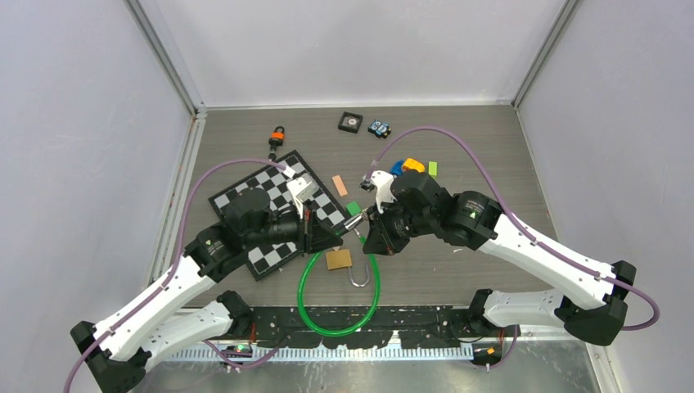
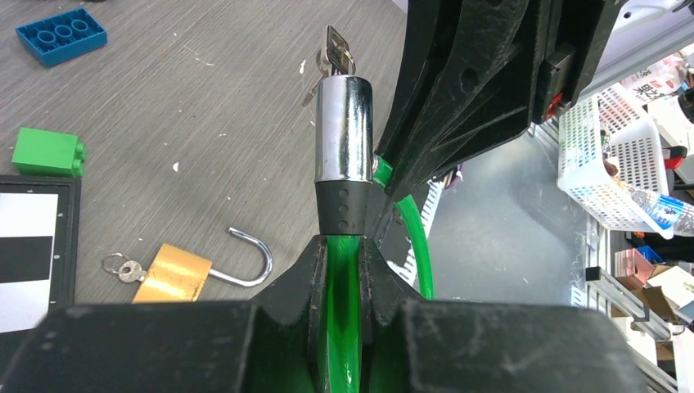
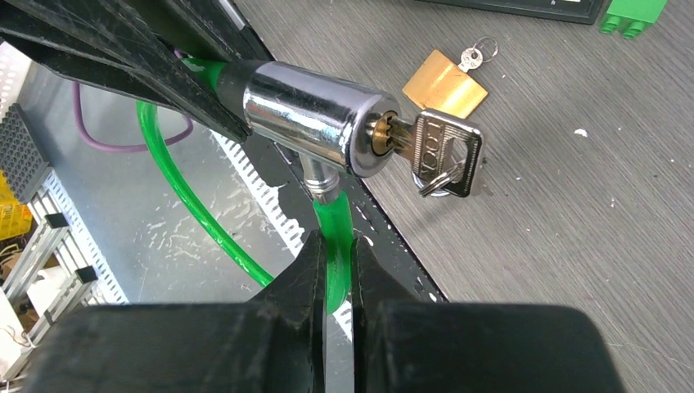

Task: Lock with the key
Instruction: Lock the lock.

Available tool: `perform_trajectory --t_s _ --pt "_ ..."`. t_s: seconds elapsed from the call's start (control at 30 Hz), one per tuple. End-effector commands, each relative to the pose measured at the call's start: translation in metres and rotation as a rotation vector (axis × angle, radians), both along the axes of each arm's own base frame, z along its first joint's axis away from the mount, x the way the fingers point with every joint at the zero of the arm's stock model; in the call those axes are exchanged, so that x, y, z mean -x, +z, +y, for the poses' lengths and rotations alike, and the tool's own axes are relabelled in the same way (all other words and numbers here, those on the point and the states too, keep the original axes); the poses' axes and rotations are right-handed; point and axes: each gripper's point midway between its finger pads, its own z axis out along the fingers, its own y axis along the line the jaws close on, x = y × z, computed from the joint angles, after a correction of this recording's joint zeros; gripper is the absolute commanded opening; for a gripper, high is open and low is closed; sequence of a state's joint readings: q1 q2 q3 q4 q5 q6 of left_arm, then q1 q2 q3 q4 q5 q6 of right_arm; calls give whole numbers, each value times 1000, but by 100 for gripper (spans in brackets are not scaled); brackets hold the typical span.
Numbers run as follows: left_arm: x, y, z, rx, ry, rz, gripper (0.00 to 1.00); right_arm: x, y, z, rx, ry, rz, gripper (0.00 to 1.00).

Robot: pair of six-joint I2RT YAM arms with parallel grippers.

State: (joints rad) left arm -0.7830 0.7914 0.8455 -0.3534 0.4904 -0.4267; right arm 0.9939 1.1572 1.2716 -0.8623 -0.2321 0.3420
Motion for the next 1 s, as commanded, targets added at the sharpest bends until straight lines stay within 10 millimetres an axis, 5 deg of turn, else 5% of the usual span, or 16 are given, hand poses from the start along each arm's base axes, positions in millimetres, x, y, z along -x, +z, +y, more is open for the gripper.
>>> perform_trajectory --t_s 0.0,0.97 --pt "1 -10 2 -36 -20 -7 0 -12 37 9 -121 -43 -81 1" --pt "20 -42 -29 -109 -119 10 0 -62 58 -12 -99 -261 -313 1"
